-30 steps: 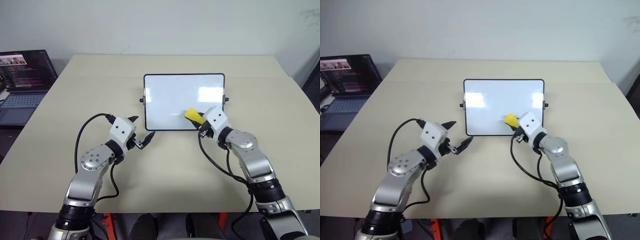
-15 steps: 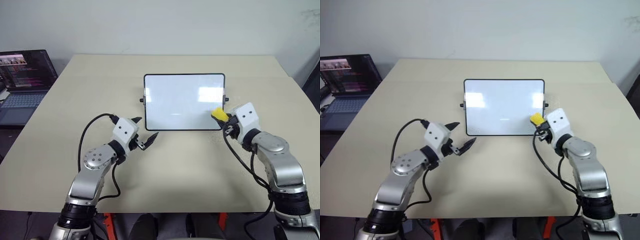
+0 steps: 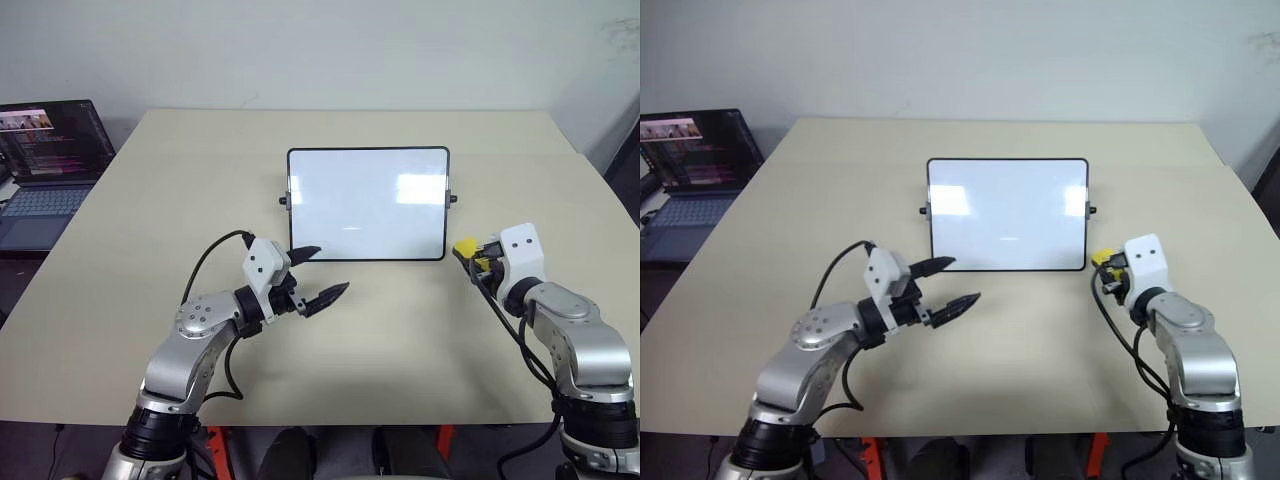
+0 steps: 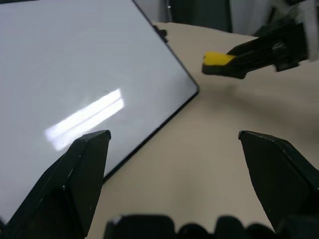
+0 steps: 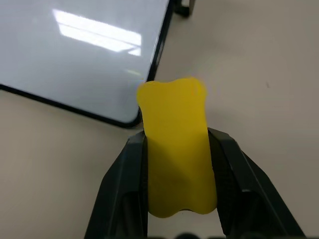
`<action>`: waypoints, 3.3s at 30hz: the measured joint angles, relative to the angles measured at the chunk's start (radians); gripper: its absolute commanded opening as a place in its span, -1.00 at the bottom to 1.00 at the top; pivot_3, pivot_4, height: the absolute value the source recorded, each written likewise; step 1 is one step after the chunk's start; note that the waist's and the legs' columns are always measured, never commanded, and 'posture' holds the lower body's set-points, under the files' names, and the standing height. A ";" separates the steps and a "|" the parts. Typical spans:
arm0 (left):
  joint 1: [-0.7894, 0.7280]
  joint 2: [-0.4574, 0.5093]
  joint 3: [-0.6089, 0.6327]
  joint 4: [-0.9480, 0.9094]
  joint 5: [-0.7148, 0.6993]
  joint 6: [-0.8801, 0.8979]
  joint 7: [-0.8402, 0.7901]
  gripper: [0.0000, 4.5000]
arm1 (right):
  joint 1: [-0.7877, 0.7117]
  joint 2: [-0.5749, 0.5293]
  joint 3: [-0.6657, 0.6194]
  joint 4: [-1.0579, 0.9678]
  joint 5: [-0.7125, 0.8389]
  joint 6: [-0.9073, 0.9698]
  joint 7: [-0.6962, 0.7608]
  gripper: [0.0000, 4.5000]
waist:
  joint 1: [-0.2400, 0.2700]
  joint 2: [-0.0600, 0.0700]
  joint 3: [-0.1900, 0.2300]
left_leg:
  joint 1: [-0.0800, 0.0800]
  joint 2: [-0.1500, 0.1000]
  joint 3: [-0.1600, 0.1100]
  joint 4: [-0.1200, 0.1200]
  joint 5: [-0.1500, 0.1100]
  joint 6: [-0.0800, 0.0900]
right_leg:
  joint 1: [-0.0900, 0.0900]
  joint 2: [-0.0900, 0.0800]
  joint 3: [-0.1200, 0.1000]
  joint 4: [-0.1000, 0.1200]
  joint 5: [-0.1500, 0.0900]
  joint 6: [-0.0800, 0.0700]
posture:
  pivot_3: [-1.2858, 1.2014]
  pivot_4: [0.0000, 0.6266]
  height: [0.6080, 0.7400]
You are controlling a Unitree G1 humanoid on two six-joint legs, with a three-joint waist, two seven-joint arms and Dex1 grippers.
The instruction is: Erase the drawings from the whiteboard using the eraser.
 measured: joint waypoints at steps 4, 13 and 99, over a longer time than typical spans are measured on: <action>-0.011 0.046 -0.003 -0.007 -0.055 0.060 -0.065 1.00 | 0.022 0.008 -0.040 0.001 0.012 0.043 -0.034 -0.41 | 0.000 0.000 0.000 | 0.000 0.000 0.000 0.000 0.000 0.000 | 0.000 0.001 0.000 0.000 0.000 0.000 | 0.03 -0.52 1.00; -0.059 0.101 -0.015 -0.008 -0.060 0.067 -0.115 1.00 | 0.019 0.012 -0.074 0.014 0.038 0.065 -0.079 -0.41 | -0.002 0.000 0.000 | 0.000 0.000 0.000 0.000 0.000 0.000 | 0.000 0.001 0.000 0.000 0.000 0.000 | 0.03 -0.52 1.00; 0.424 -0.339 0.084 -0.184 0.250 -0.108 0.676 1.00 | 0.534 0.291 0.026 -0.216 0.006 -0.618 -0.253 0.98 | 0.002 0.000 0.000 | 0.001 0.000 0.000 0.000 0.000 0.000 | 0.001 0.001 0.001 0.000 -0.001 0.002 | 0.03 -0.52 1.00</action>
